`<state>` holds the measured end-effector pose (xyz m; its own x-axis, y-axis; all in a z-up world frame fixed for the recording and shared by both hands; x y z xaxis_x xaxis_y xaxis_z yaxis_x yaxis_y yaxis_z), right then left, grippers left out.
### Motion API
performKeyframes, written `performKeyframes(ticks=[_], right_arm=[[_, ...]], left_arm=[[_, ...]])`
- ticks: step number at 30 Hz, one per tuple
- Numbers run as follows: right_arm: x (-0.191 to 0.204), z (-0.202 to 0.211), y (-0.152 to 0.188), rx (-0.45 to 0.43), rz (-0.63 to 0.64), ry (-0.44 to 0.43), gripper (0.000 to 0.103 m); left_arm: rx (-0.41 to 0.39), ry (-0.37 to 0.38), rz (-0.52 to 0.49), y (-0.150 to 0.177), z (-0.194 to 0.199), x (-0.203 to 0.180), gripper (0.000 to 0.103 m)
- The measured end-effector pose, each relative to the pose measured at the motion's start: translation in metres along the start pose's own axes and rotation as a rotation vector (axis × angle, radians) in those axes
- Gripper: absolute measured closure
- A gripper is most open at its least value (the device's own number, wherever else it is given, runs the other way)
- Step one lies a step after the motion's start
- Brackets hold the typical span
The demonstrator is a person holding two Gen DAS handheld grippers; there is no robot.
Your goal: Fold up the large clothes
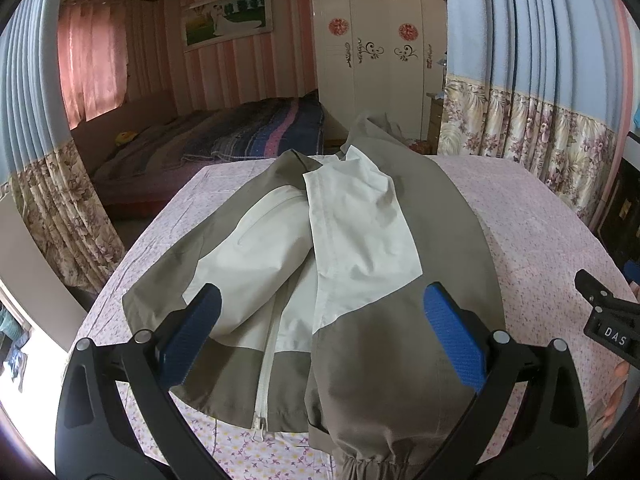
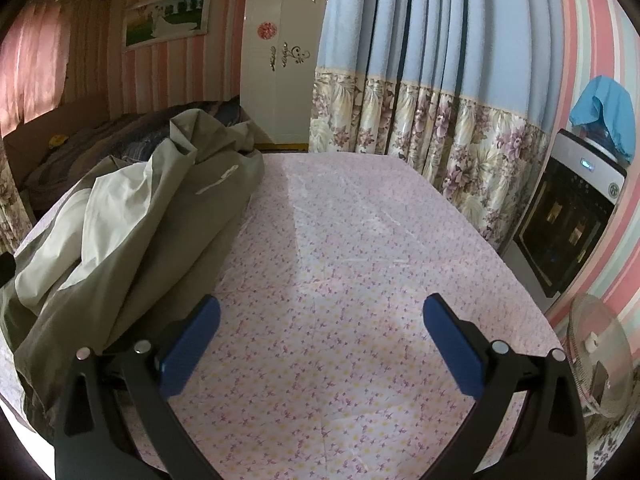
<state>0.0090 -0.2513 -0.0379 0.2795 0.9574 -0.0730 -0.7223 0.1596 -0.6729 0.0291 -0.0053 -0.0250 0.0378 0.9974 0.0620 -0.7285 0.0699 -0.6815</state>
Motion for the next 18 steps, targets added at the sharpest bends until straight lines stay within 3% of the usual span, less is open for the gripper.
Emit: performKeyframes(ticks=[18], right_arm=[[-0.004, 0.000, -0.001, -0.030, 0.004, -0.005, 0.002]], left_arm=[[-0.007, 0.007, -0.023, 0.000, 0.007, -0.011, 0.003]])
Point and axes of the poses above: each gripper's, at about its wrist camera, not at the fingertips, and z roughly against the way its jaws point, x to its left, y to its underside, the point moved 3 cm from there along -z, roughly the way its jaws point, and after that the axes turned 12 degrees about x, right-handed, at the moved point
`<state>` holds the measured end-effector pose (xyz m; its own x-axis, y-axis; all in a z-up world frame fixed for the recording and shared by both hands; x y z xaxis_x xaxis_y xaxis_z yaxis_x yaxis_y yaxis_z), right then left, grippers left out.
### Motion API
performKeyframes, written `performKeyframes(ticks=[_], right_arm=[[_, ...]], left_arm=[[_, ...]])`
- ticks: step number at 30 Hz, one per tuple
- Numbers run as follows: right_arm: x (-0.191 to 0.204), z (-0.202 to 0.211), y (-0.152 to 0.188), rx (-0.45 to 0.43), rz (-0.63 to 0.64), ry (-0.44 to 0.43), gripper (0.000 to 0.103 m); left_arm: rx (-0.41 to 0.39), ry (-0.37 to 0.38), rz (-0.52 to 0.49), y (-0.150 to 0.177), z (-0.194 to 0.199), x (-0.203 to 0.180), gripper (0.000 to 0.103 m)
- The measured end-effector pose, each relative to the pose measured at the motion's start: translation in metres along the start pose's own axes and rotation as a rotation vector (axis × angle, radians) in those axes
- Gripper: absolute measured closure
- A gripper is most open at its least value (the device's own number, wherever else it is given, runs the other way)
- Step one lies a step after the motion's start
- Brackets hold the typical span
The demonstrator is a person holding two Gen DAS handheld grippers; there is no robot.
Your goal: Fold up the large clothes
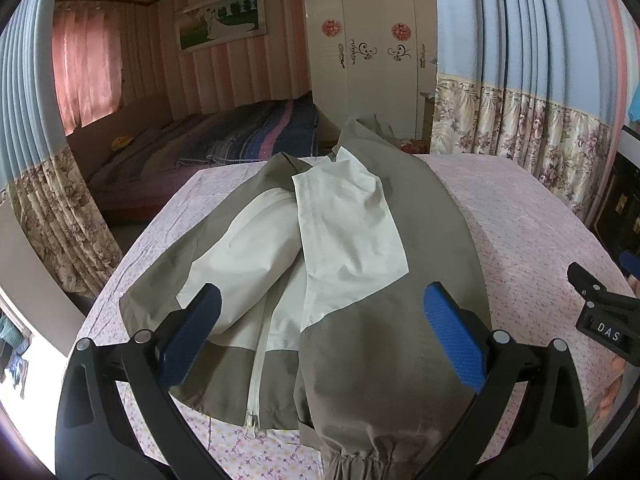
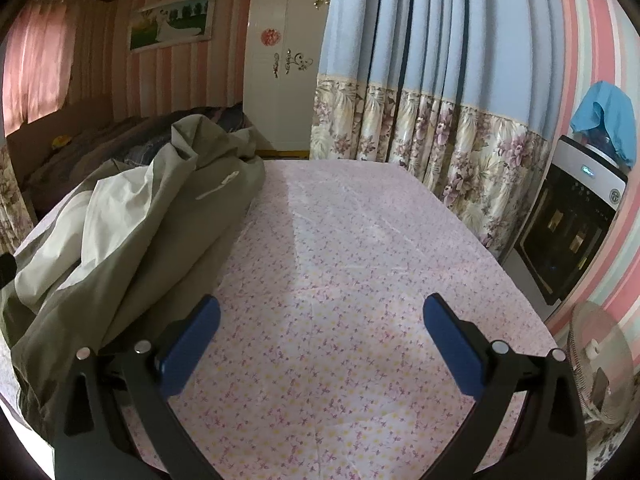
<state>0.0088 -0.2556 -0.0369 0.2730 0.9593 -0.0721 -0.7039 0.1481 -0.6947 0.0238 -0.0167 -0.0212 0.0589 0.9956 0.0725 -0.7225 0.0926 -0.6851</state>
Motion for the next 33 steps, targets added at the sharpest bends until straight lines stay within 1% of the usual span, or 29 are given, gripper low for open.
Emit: performKeyframes(ticks=[8, 13, 18, 20, 23, 26, 29, 33], right_arm=[[-0.003, -0.001, 0.000, -0.010, 0.010, 0.018, 0.002], [0.002, -0.002, 0.001, -0.012, 0.056, 0.043, 0.002], [-0.004, 0.002, -0.002, -0.033, 0.031, 0.007, 0.002], [-0.008, 0.000, -0.003, -0.032, 0.019, 0.006, 0.002], [-0.014, -0.001, -0.005, -0.055, -0.005, -0.020, 0.002], [-0.014, -0.009, -0.005, 0.003, -0.002, -0.030, 0.002], [-0.016, -0.011, -0.007, 0.010, -0.016, -0.043, 0.002], [-0.018, -0.010, -0.017, 0.001, -0.022, -0.046, 0.002]], left_arm=[[0.000, 0.008, -0.001, 0.001, 0.001, -0.003, 0.003], [-0.001, 0.020, -0.011, 0.005, 0.006, -0.009, 0.003], [-0.002, 0.031, -0.027, 0.008, 0.009, -0.014, 0.003], [0.003, 0.039, -0.037, 0.011, 0.009, -0.016, 0.003], [0.017, 0.053, -0.056, 0.016, 0.007, -0.022, 0.003], [0.044, 0.080, -0.082, 0.021, 0.002, -0.031, 0.003], [0.052, 0.101, -0.105, 0.023, 0.002, -0.041, 0.003], [0.038, 0.134, -0.148, 0.019, 0.007, -0.057, 0.003]])
Point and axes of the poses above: each gripper's, at about its wrist camera, not at the fingertips, and z roughly against the way its jaws point, x to its left, y to its underside, the point moved 3 cm from there along -z, roughly the way its jaws point, and after that the axes turned 12 degrees about x, right-handed, at the moved point
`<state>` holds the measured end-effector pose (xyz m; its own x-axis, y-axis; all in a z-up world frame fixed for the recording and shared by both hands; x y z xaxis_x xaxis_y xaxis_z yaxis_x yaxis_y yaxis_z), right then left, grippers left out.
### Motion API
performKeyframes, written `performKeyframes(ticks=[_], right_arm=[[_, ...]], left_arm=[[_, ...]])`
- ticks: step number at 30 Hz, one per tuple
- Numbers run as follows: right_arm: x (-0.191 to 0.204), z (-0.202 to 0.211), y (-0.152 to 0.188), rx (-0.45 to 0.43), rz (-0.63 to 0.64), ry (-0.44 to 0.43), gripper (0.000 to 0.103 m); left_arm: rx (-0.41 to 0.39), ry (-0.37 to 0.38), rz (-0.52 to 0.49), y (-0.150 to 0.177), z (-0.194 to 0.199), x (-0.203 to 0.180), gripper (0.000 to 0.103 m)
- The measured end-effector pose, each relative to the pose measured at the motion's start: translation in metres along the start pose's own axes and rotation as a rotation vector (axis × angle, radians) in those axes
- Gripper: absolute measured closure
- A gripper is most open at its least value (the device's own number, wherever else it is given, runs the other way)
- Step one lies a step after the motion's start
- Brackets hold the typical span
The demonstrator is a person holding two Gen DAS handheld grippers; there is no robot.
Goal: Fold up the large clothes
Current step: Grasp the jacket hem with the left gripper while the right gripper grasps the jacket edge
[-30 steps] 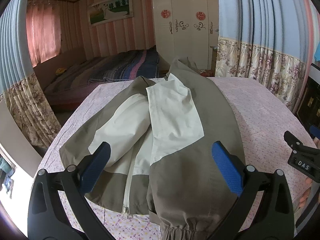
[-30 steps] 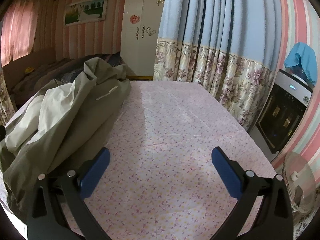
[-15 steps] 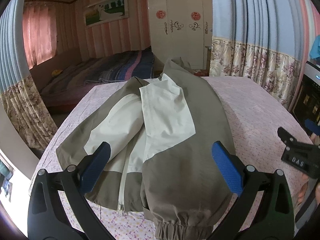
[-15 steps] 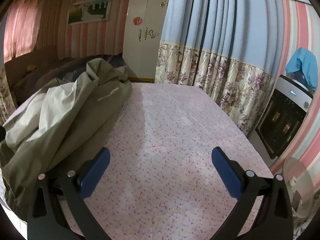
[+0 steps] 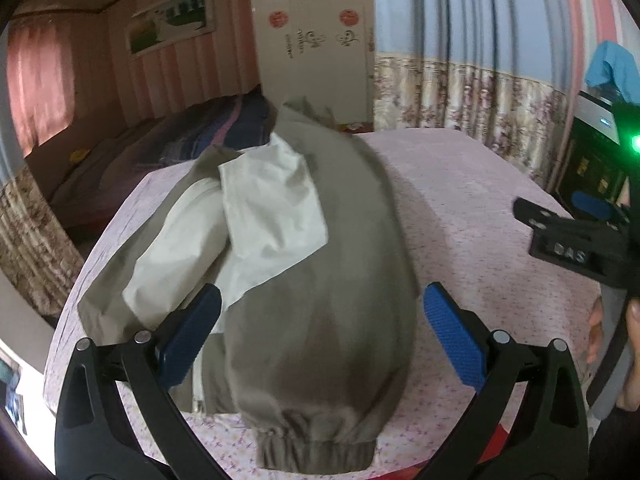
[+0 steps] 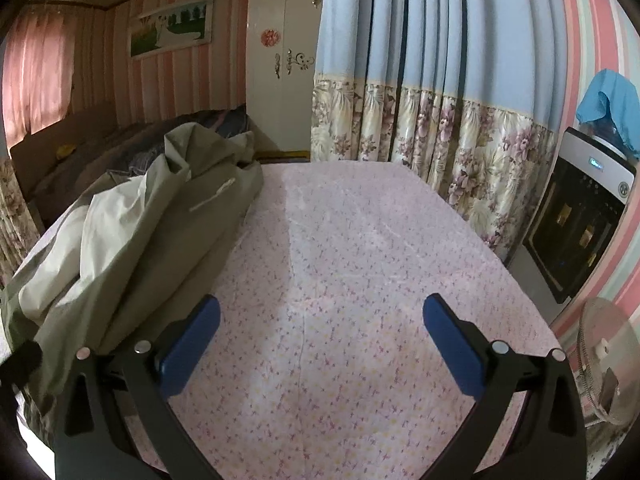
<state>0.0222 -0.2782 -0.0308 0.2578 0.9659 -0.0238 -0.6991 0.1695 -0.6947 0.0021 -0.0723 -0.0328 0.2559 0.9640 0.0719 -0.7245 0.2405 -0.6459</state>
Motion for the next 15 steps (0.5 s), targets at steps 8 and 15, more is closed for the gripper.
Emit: performKeyframes(ticks=[8, 15], right_arm=[[-0.004, -0.014, -0.004, 0.011, -0.015, 0.007, 0.002], [0.005, -0.021, -0.006, 0.024, 0.014, -0.009, 0.002]], left_arm=[[0.088, 0.024, -0.038, 0.005, -0.039, -0.012, 0.011], [0.121, 0.137, -0.060, 0.003, -0.045, -0.006, 0.059]])
Point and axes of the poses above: each gripper's, at about its wrist camera, not at the fingertips, and z roughly against the way its jaws point, x to its left, y to its underside, the point moved 3 cm from there along -z, roughly the way its jaws point, and after that the axes turned 12 degrees about x, right-handed, at the moved point
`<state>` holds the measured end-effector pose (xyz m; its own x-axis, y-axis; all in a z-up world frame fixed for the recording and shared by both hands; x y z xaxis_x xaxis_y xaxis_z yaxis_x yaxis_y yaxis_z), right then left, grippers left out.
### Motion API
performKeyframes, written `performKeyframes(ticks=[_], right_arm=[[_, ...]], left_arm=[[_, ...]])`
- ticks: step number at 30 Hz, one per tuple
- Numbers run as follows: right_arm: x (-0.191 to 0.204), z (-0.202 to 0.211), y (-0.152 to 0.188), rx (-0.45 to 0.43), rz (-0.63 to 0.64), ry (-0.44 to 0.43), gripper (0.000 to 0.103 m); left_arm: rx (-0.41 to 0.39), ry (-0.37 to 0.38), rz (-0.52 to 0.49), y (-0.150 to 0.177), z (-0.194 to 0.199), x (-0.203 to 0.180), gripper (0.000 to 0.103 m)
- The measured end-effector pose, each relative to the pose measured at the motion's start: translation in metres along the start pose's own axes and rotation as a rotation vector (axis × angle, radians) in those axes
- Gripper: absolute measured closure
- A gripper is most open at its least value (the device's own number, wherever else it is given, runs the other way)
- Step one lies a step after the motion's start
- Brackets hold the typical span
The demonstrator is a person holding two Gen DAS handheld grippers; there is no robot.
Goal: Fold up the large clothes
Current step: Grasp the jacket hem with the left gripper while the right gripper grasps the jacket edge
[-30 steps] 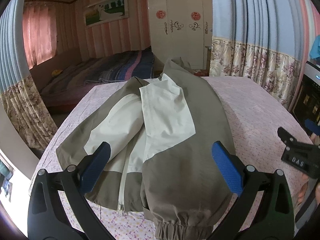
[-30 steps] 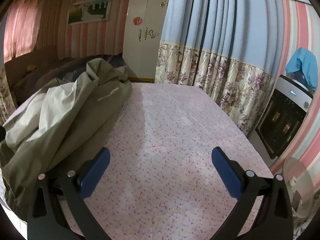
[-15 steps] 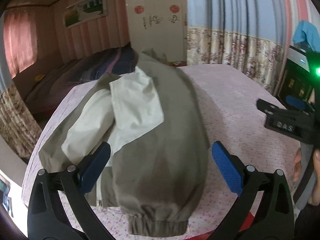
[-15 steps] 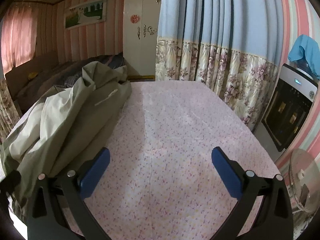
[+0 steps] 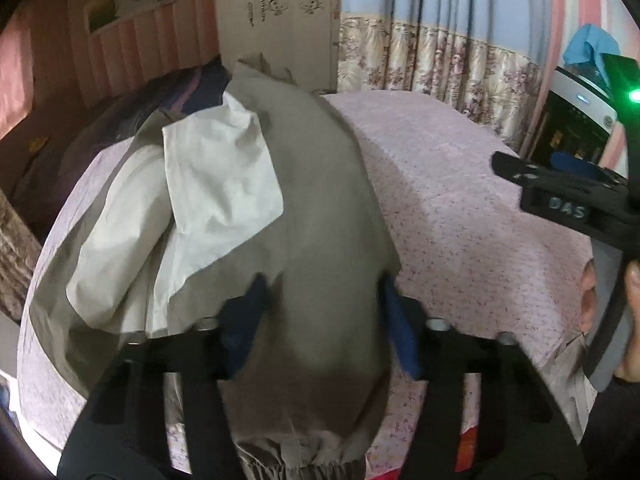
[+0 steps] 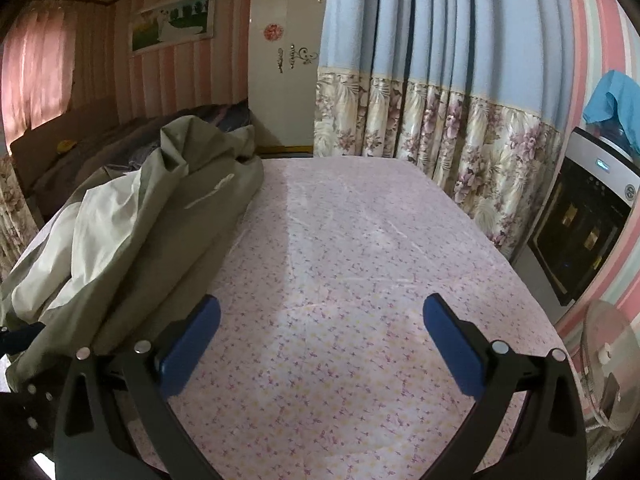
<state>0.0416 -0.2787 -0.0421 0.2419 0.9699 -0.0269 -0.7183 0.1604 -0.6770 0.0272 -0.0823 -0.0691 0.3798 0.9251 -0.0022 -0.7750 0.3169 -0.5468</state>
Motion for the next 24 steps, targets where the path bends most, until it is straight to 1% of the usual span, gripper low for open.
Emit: performKeyframes(ticks=[1, 2, 3, 5, 8, 9, 10, 13, 18, 20, 24], right_arm=[[0.001, 0.000, -0.001, -0.001, 0.004, 0.000, 0.002], [0.002, 0.001, -0.001, -0.003, 0.007, 0.002, 0.002], [0.003, 0.000, -0.002, -0.003, 0.010, 0.004, 0.002], [0.006, -0.002, -0.004, 0.000, 0.014, 0.005, 0.002], [0.012, -0.006, -0.007, 0.012, 0.026, 0.005, 0.002], [0.013, -0.006, -0.007, 0.013, 0.028, 0.005, 0.002], [0.015, -0.008, -0.009, 0.016, 0.030, 0.006, 0.002], [0.021, -0.011, -0.014, 0.025, 0.035, -0.012, 0.002], [0.035, -0.012, -0.024, 0.020, 0.051, -0.045, 0.002], [0.043, -0.015, -0.027, 0.029, 0.068, -0.067, 0.002], [0.057, -0.022, -0.032, 0.048, 0.100, -0.072, 0.002]], left_arm=[[-0.003, 0.008, -0.004, -0.001, 0.002, 0.000, 0.070], [-0.003, 0.013, -0.007, -0.002, 0.004, 0.001, 0.076], [0.000, 0.016, -0.008, -0.003, 0.004, 0.003, 0.078], [0.016, 0.022, 0.004, -0.005, 0.004, 0.010, 0.098], [0.016, 0.081, 0.045, -0.011, 0.013, 0.030, 0.100], [0.010, 0.089, 0.056, -0.014, 0.017, 0.037, 0.100], [-0.007, 0.079, 0.069, -0.018, 0.023, 0.047, 0.100], [-0.059, -0.009, 0.105, -0.031, 0.037, 0.078, 0.100], [-0.105, -0.172, 0.162, -0.058, 0.048, 0.133, 0.100], [-0.110, -0.215, 0.180, -0.070, 0.048, 0.154, 0.100], [-0.118, -0.277, 0.224, -0.095, 0.044, 0.200, 0.100]])
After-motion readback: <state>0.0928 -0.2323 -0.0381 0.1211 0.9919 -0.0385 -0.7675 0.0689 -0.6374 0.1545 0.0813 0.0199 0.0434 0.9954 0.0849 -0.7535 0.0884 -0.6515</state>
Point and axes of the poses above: each gripper's, at about its wrist camera, not at the fingertips, and z roughly against the way its jaws point, x to its left, y to its underside, the point moved 3 cm from there along -z, roughly the way its jaws point, and after that the axes turned 12 degrees about x, right-handed, at the moved point
